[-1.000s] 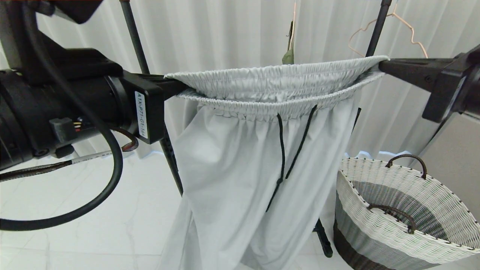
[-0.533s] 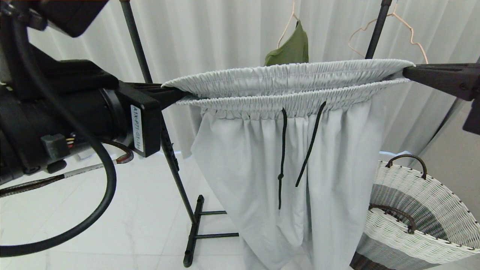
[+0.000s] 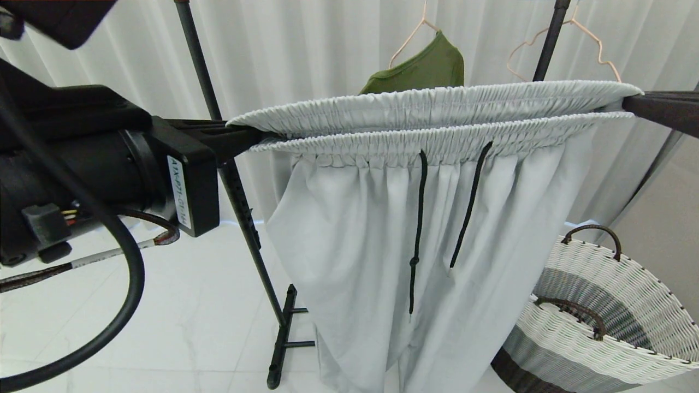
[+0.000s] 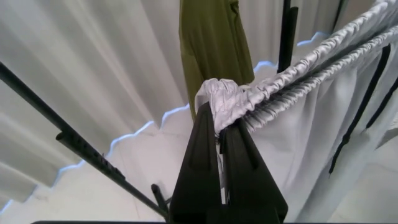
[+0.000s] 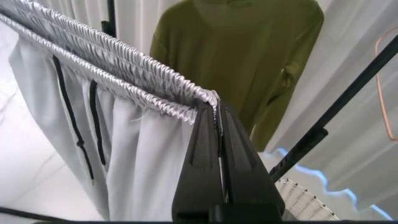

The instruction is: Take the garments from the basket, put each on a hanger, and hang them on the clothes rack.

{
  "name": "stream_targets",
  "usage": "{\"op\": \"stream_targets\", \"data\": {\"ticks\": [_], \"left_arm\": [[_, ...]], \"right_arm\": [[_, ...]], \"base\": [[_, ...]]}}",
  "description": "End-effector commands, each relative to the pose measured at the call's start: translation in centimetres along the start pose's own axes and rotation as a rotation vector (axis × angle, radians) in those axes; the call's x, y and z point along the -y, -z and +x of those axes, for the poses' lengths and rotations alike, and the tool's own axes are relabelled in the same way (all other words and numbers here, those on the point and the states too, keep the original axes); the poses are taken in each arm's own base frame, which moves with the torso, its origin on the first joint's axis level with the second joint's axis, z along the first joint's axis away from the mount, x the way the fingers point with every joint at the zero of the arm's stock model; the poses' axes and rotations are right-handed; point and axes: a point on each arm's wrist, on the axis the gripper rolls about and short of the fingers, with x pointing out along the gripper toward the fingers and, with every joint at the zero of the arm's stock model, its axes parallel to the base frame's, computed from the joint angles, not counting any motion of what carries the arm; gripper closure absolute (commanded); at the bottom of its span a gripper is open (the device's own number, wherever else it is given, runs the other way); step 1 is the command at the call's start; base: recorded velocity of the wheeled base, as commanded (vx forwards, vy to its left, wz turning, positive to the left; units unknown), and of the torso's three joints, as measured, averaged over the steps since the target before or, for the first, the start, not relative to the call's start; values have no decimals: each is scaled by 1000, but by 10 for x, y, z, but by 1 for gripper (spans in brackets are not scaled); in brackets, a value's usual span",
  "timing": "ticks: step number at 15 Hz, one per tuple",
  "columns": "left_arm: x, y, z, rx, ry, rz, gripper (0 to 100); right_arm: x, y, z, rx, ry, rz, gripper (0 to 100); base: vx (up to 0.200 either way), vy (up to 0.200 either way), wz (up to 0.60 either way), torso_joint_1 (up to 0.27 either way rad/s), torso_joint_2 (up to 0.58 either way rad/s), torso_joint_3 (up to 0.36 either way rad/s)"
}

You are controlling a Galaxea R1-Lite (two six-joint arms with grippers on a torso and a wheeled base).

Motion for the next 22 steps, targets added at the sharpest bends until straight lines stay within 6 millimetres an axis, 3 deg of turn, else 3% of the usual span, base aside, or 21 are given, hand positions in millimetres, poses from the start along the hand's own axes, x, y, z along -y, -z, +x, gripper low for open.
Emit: {"op": "stream_targets", "data": {"ticks": [1,4,7,13,18,22], "left_arm": [[-1,-2,-2,9,0,-4,100],[4,-8,1,28,21,-12,100],[6,-16,11,39,24,-20,100],[11,-25,29,46,44,-17,100],[6,-23,19,30,35,-14,100],[0,-20,-25,-17,112,-63,100]], "right_arm": [[1,-1,-5,1,-4,0,100],[-6,0,-29,-35,-105,-2,100],[-22,5,-53,-90,-325,39,100],[-49,6,-56,-124,-551,124,100],[-35,15,-62,-201,-449,99,100],[-22,14,-27,-175,-170,79,100]], "base": [[0,0,0,0,0,0],[0,0,0,0,0,0],[0,0,0,0,0,0],[0,0,0,0,0,0],[0,0,0,0,0,0],[0,0,0,0,0,0]]}}
